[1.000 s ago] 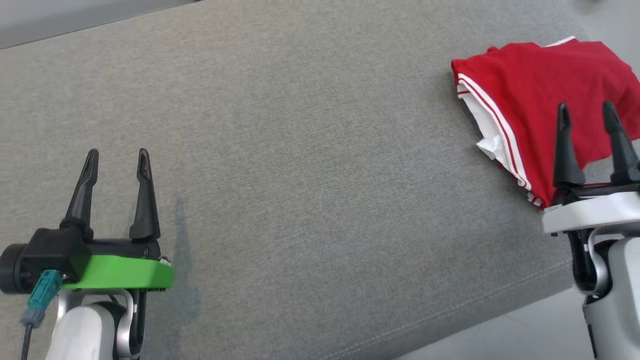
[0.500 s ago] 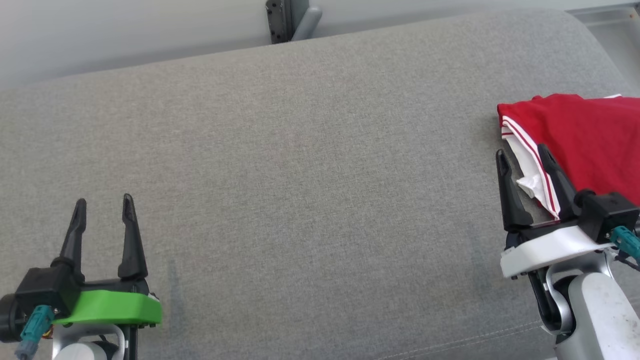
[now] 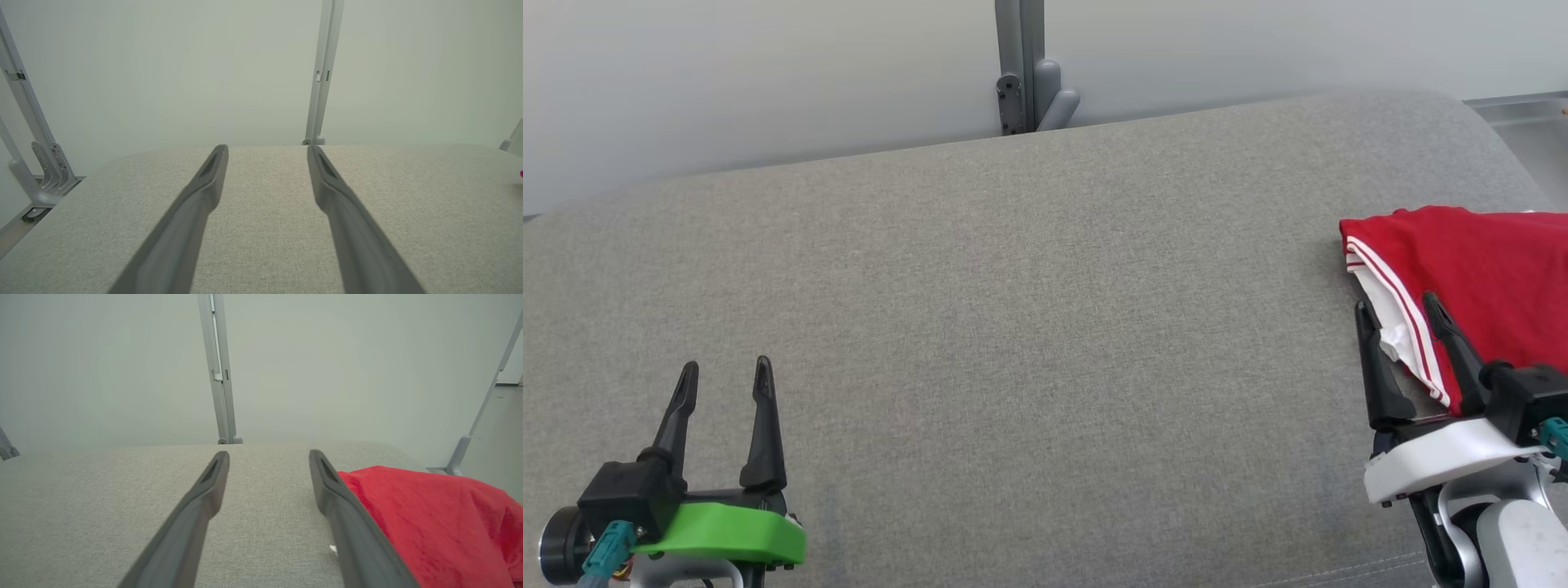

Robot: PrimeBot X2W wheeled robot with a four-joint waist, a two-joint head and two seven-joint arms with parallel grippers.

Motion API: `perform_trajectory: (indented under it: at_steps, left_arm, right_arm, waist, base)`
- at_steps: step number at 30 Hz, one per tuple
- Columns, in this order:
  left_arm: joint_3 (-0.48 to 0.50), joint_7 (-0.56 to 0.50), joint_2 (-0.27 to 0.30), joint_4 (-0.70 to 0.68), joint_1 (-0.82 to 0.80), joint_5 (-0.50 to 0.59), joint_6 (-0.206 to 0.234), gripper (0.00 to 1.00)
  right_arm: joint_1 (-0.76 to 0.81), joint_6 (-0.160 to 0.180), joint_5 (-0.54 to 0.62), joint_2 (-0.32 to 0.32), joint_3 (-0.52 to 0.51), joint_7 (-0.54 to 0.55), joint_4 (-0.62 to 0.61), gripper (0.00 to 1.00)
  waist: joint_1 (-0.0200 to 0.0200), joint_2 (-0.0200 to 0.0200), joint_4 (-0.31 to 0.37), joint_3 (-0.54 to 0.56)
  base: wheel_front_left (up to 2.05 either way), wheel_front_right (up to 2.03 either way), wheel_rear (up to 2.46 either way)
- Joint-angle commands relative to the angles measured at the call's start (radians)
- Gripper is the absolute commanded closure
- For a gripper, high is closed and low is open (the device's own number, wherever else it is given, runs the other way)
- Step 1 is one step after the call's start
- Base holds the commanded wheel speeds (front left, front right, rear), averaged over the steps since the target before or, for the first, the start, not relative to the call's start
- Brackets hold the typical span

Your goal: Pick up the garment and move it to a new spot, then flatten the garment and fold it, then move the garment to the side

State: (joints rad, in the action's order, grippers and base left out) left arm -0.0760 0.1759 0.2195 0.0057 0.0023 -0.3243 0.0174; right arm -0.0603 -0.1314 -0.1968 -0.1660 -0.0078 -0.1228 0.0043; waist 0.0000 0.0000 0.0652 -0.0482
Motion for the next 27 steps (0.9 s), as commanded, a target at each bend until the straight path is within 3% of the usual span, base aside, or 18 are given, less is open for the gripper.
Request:
perform_trajectory:
  at_steps: [1,27]
  left_arm:
    - [-0.001,-0.001,0.007,-0.001,0.015,-0.008,-0.004,0.0]
    - [-0.011,-0.013,0.023,-0.009,0.016,-0.024,0.015,0.0]
  right_arm:
    - [0.016,0.002,0.008,0.002,-0.007,0.005,-0.011,0.0]
    - [0.034,0.002,0.011,0.023,-0.028,0.017,-0.044,0.0]
  waist:
    - [0.0,0.0,0.003,0.007]
    - [0.0,0.0,0.004,0.008]
  base:
    - [0.0,0.0,0.0]
    - [0.0,0.0,0.0]
